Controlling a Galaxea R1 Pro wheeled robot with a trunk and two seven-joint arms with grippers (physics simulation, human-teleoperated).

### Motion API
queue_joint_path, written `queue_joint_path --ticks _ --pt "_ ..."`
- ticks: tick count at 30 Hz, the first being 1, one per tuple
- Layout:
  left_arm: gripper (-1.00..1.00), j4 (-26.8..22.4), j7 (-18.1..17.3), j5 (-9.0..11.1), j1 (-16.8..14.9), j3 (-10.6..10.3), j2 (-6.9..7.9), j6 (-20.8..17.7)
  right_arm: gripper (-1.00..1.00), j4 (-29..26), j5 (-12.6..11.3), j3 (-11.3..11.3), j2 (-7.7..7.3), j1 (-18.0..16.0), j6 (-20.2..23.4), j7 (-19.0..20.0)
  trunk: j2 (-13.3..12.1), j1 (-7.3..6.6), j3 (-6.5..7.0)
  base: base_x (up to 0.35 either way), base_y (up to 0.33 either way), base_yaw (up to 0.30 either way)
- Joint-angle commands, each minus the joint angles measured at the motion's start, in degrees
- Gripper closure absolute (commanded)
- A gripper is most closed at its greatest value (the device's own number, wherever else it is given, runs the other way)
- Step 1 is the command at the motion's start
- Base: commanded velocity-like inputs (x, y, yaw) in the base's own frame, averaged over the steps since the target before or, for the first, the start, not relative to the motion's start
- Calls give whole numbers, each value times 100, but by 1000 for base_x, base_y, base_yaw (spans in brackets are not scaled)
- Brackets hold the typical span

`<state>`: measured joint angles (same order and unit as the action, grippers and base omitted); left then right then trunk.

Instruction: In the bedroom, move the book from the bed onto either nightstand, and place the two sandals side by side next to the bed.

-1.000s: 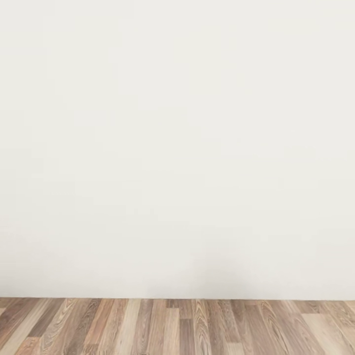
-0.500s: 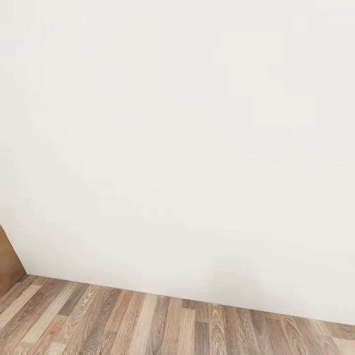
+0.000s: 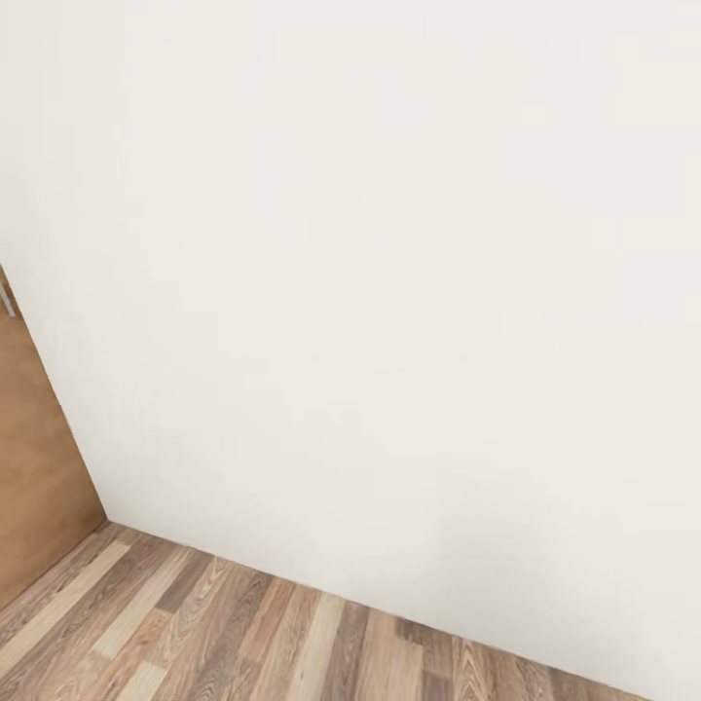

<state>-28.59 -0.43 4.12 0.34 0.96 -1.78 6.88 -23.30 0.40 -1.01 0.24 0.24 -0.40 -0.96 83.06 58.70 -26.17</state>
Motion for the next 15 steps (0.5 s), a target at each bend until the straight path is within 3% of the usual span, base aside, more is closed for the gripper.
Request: queue_joint_path --ticks 1,15 --pt "-100 -6 -3 44 1 9 -2 6 -100 -8 4 -11 2 3 -4 -10 2 3 -4 228 0 293" --pt "-100 -3 -4 45 1 10 -6 6 -100 -8 4 -7 11 2 -4 -18 2 3 -4 32 0 293"
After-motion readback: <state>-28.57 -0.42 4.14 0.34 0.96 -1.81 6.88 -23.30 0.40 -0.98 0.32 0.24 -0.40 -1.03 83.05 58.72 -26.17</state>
